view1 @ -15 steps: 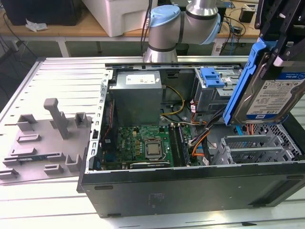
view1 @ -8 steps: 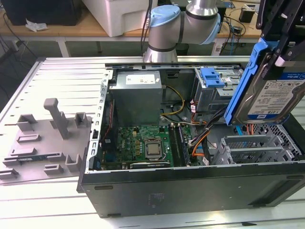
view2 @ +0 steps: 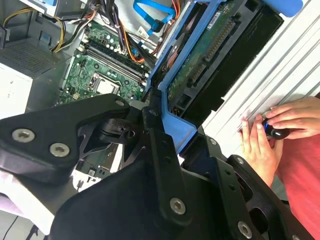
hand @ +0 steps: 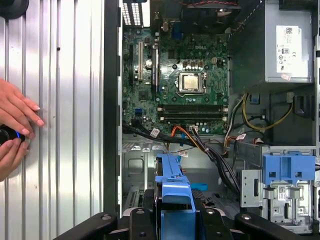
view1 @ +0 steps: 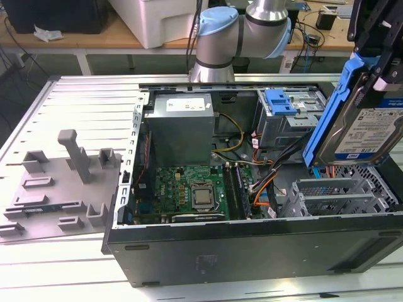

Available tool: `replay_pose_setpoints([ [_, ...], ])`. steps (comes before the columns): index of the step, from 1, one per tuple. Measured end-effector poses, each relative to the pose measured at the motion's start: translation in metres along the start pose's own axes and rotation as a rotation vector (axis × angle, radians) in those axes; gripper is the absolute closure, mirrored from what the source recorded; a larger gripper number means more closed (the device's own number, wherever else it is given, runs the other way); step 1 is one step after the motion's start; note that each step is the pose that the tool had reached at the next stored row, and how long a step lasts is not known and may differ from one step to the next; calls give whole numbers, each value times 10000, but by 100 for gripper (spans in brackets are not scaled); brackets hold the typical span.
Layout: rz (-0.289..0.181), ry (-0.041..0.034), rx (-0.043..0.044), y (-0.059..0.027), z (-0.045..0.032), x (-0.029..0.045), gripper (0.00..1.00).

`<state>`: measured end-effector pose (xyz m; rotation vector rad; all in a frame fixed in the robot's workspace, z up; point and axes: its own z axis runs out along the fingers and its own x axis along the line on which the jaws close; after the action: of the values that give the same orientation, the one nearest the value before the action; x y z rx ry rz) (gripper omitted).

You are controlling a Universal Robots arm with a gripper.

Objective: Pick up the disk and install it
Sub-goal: 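Insert the disk into the insertion slot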

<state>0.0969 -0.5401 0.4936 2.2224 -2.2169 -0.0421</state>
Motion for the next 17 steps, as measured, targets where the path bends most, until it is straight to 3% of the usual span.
replay_pose_setpoints([
  [17, 0, 3, 0, -6, 123, 42, 63],
])
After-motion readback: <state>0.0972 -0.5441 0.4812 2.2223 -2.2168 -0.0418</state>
